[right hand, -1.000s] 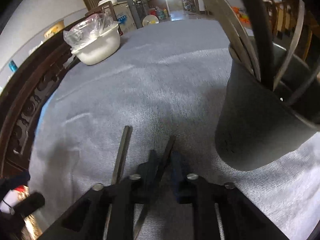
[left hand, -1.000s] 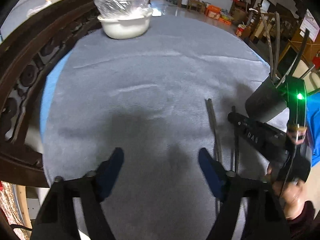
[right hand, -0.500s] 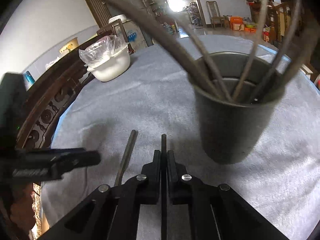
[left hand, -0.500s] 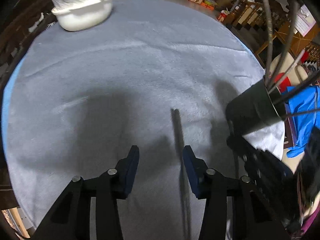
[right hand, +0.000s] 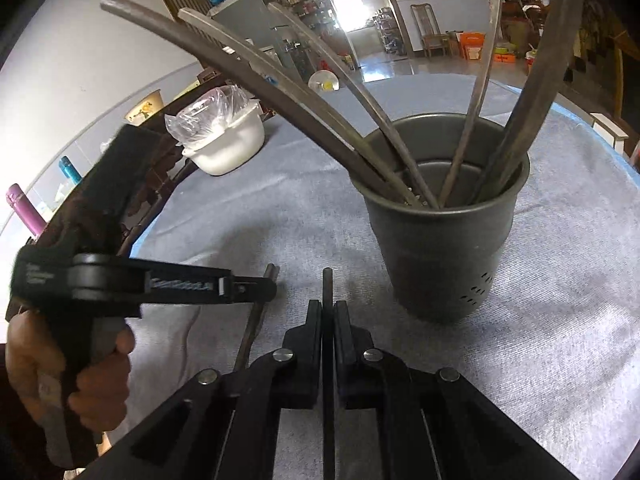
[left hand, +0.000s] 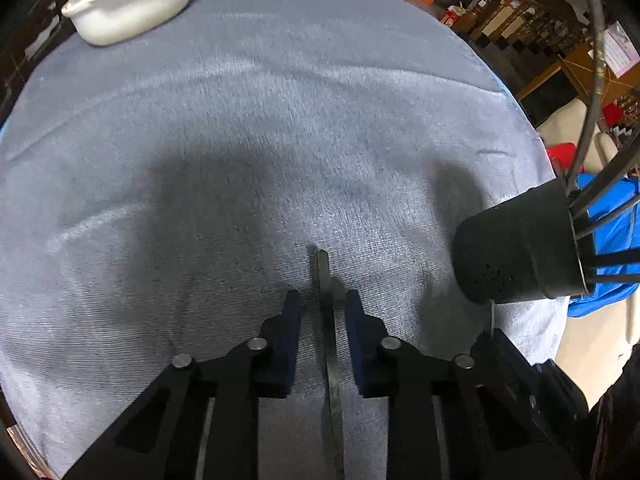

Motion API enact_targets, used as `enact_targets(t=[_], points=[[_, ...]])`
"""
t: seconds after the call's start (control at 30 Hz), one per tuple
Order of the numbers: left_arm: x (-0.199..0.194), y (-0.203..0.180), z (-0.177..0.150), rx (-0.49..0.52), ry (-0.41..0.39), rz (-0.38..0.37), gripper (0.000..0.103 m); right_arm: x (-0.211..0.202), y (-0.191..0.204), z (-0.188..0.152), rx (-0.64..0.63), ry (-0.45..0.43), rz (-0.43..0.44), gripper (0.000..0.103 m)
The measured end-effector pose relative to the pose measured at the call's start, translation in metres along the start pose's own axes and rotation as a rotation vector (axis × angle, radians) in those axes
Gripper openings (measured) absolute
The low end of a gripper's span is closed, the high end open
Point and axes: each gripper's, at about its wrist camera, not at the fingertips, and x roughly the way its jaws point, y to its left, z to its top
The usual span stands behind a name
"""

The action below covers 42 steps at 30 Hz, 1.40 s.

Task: Organize utensils

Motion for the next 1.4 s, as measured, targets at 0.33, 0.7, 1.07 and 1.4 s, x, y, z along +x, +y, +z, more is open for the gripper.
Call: enact_targets(t=[0.33,0.7,1.07,1.4], points=[[-0.036,0.001,-0.014,0.001,-0.101,-0.017,0.006,-0.03,0.008,0.004,-0.016,-0.062,0.02,0.007],[-0.139,-0.023,-0.045,0.078,-0.32,-0.017,0.006,-0.09,0.013,0.01,-0.011,-0.195,0.106,0.007],[-0.209,-0.057,-0.074,0.168,-0.477,-0.054,0.006,-0.152,0.024,0.014,-0.031,-0.329,0.135,0.007],[-0.251,-0.081,-0.085,0.211,-0.574,-0.063,0.006,-0.205,0.024,0.036,-0.087,-0.448,0.103,0.007]])
